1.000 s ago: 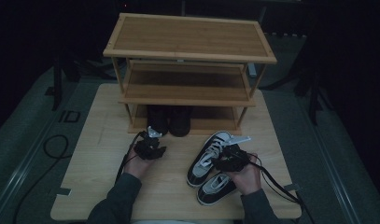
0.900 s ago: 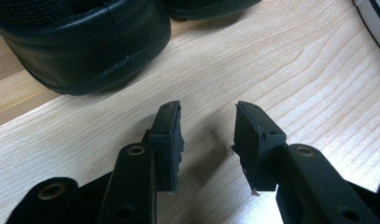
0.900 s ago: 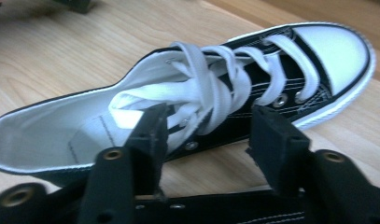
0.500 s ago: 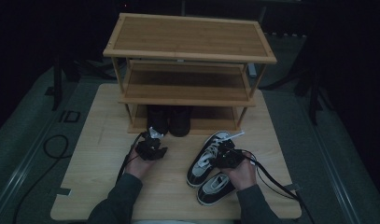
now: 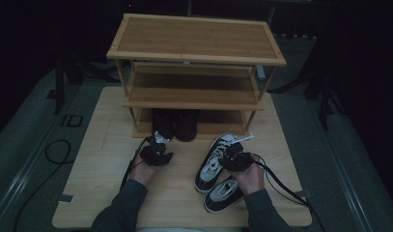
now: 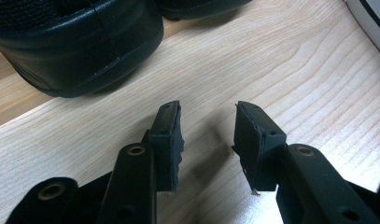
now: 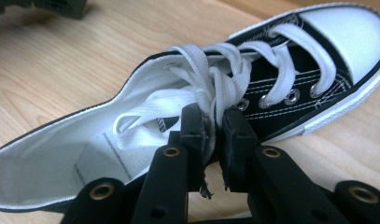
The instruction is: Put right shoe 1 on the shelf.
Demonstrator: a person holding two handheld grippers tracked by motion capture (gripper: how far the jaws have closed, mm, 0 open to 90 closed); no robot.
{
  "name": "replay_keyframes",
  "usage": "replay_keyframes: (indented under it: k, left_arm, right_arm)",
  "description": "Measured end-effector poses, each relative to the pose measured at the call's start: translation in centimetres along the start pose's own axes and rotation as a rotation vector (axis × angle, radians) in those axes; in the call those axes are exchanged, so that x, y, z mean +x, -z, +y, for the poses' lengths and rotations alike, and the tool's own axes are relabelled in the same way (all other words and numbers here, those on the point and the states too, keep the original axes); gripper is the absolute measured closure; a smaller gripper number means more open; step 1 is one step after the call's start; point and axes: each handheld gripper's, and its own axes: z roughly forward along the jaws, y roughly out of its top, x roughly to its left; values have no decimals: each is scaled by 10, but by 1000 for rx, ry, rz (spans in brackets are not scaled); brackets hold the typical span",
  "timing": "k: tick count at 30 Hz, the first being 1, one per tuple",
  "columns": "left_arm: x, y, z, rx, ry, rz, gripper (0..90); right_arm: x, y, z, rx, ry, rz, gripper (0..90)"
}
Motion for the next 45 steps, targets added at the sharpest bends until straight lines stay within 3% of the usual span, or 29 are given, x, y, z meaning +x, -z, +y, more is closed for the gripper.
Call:
replay_keyframes:
  k: [7,10,16,20,27,33,45]
  left_arm:
    - [0,0,0,-1,-1,1,615]
    - [0,0,0,-1,0,1,615]
    - [-2,1,1,-6,-1,0,616]
    - [-3,3,3,-14,-8,-3,617]
    - [-10,7,11,-26,-24,-13,617]
    - [-17,5,21,-42,-36,-22,618]
    - [-31,-5,38,-41,-66,-33,620]
  right_arm:
    - [-8,14,6,-89,8,-55,849]
    - [-13,16,10,-108,3,-37,852]
    - [-20,10,21,-94,48,-49,852]
    - [-27,8,24,-97,40,-47,853]
    - [-41,22,33,-126,4,-13,856]
    - [-45,29,43,-108,27,-26,856]
    - [-64,44,57,-87,57,14,858]
